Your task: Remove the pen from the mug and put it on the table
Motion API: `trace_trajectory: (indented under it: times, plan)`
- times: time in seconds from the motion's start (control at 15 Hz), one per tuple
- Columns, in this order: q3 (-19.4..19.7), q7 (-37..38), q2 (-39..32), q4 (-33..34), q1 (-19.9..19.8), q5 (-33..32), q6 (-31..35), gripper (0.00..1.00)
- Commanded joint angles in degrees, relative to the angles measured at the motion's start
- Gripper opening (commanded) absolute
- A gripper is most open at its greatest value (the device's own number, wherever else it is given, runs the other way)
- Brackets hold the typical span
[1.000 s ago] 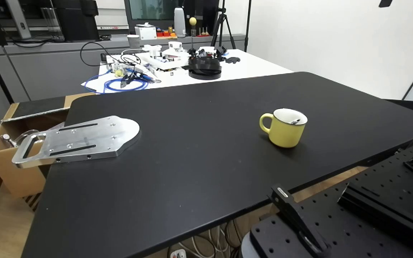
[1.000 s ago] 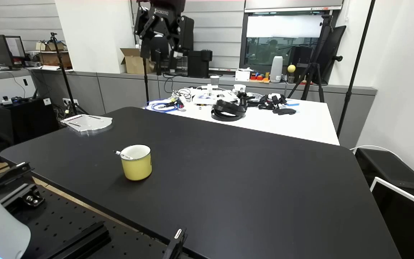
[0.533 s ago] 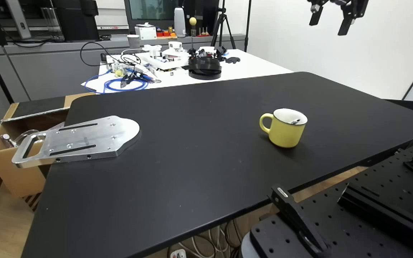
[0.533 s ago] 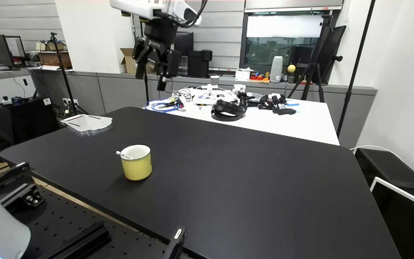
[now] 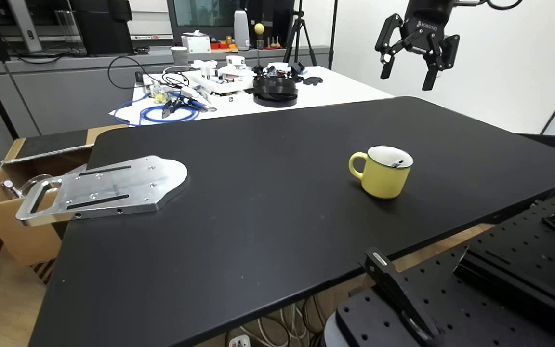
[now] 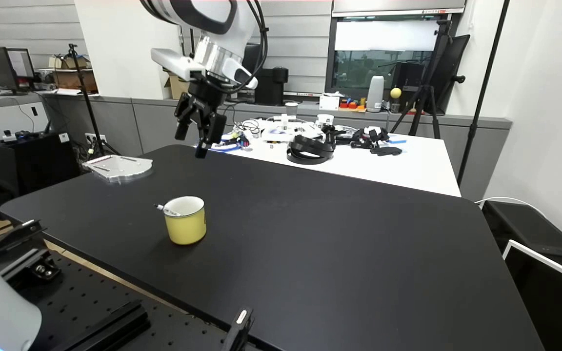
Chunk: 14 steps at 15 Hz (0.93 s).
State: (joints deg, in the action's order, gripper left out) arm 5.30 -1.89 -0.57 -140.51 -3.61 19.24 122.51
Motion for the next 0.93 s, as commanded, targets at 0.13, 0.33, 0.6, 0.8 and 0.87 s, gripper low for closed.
trace_trajectory:
  times: [0.13,0.33,0.6,0.8,0.87]
  plan:
    - [-1.63,4.45,-7.38,1.56,0.32,2.36,-0.9,1.0]
    - [-1.97,5.13,-10.76,1.33,0.23,3.26,-0.11,1.0]
    - [-2.55,5.4,-14.8,1.15,0.29,4.63,0.59,1.0]
    - [-2.92,5.23,-17.23,1.12,0.21,4.9,0.85,1.0]
    - [-3.02,5.19,-17.84,1.16,0.19,5.02,0.91,1.0]
